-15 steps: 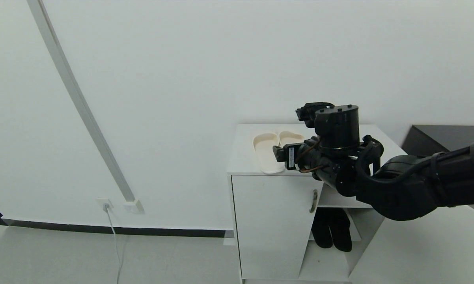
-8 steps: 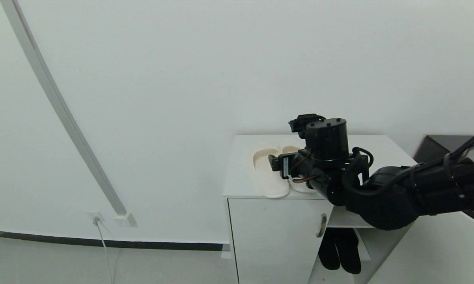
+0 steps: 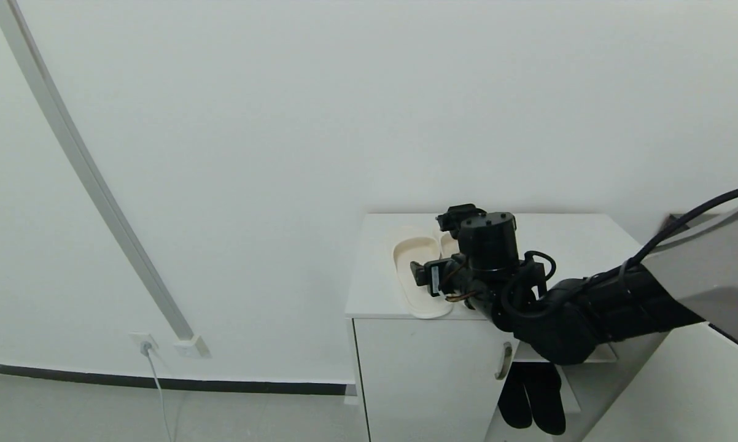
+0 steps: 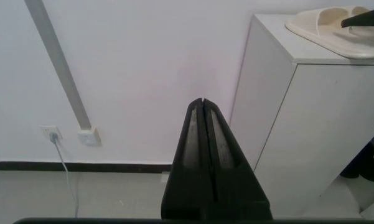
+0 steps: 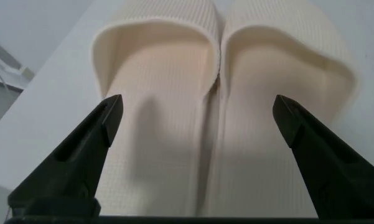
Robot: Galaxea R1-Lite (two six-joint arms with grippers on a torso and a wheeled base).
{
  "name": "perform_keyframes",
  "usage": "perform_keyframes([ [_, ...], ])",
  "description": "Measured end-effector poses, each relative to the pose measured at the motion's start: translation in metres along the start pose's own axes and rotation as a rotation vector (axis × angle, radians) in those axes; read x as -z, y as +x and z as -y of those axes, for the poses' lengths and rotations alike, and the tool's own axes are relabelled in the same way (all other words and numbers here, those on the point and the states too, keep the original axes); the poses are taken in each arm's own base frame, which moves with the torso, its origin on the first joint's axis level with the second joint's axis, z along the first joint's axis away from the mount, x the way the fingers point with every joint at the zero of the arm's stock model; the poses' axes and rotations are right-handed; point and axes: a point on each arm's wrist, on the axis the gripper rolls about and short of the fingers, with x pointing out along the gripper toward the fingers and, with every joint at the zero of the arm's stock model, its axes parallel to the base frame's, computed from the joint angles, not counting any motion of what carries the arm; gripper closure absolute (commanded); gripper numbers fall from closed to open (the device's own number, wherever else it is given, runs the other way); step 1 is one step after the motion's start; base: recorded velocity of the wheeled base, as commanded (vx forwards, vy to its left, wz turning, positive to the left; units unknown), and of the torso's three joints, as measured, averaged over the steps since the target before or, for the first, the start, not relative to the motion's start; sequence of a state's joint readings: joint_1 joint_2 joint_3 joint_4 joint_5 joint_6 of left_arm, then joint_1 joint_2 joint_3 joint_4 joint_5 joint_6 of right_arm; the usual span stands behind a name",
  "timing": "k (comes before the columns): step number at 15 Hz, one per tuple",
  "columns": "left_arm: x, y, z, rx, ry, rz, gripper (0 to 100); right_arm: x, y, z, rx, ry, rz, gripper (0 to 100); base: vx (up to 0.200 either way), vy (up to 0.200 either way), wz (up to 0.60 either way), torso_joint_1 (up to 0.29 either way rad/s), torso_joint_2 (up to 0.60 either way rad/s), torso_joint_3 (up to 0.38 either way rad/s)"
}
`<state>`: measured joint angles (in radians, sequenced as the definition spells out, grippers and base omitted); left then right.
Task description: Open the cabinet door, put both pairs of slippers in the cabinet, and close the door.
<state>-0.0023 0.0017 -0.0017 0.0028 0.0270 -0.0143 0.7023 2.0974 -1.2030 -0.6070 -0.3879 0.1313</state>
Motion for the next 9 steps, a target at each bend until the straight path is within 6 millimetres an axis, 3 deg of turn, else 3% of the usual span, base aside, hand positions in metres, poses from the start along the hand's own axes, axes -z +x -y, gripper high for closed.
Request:
perform_keyframes([
  [9,0.000,0.000,0.000,-0.007,-0.001,0.000,100,-0.008,0.062,0.018,0.024,0.031,0.029,0,0.000,0.000,0.00,0.000,0.00,0.000],
])
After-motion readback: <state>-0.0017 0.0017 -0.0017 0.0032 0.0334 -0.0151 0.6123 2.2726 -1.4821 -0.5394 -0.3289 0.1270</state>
